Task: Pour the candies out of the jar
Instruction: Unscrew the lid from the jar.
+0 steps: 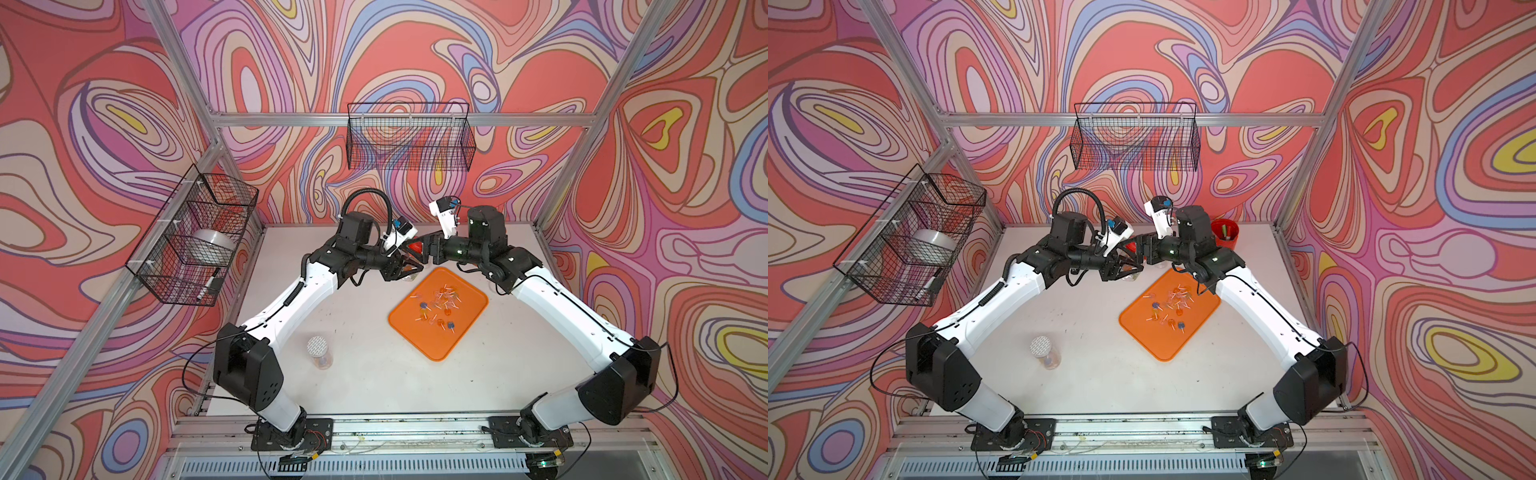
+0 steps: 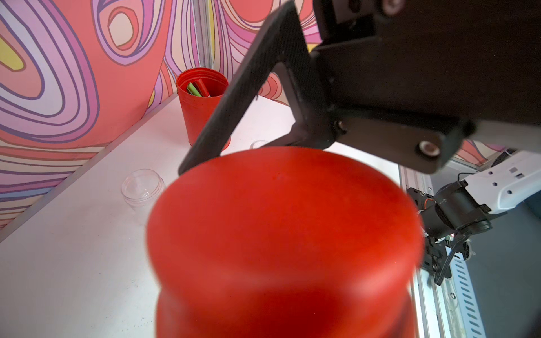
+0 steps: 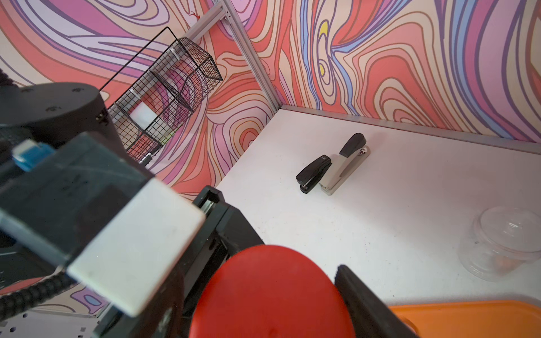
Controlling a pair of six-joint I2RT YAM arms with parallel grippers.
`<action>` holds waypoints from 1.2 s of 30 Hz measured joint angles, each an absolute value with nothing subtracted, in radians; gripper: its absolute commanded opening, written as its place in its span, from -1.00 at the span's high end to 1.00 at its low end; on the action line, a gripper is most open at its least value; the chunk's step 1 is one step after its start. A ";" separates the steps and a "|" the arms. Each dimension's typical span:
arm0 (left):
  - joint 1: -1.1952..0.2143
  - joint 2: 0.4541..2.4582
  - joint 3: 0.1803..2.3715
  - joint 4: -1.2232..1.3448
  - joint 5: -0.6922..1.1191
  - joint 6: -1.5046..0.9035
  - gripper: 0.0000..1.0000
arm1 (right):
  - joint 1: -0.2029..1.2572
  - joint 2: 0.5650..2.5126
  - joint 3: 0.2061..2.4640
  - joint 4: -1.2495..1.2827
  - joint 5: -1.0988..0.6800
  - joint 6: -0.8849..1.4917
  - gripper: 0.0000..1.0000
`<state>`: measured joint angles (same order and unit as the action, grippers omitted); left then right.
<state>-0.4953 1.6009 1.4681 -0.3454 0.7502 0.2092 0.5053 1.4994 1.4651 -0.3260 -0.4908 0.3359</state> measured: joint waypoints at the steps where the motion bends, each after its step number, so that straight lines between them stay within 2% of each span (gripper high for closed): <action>1: -0.496 1.601 1.468 -0.346 0.748 0.209 1.00 | 0.505 1.501 1.464 -0.326 -0.490 0.336 -0.49; 5: -0.497 1.601 1.468 -0.348 0.748 0.213 1.00 | 0.502 1.502 1.461 -0.324 -0.484 0.350 -0.15; 7: -0.496 1.601 1.468 -0.346 0.750 0.216 1.00 | 0.499 1.502 1.461 -0.323 -0.491 0.352 -0.05; 11: -0.496 1.601 1.468 -0.352 0.759 0.241 1.00 | 0.495 1.502 1.463 -0.333 -0.519 0.304 0.05; 15: -0.482 1.601 1.468 -0.378 0.849 0.272 1.00 | 0.469 1.501 1.463 -0.352 -0.655 0.200 0.20; 19: -0.470 1.600 1.468 -0.396 0.960 0.280 1.00 | 0.444 1.490 1.462 -0.363 -0.789 0.118 0.24; 23: -0.469 1.600 1.468 -0.398 1.021 0.275 1.00 | 0.433 1.482 1.459 -0.360 -0.852 0.078 0.25; 29: -0.469 1.600 1.468 -0.397 1.023 0.261 1.00 | 0.413 1.482 1.434 -0.304 -0.891 0.113 0.29; 36: -0.463 1.600 1.464 -0.389 0.967 0.258 1.00 | 0.395 1.520 1.457 -0.269 -0.902 0.265 0.29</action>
<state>-0.4625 1.6005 1.4635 -0.3885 0.9672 0.2581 0.3950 1.5200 1.4570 -0.2691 -0.9024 0.2649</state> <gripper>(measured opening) 0.470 0.638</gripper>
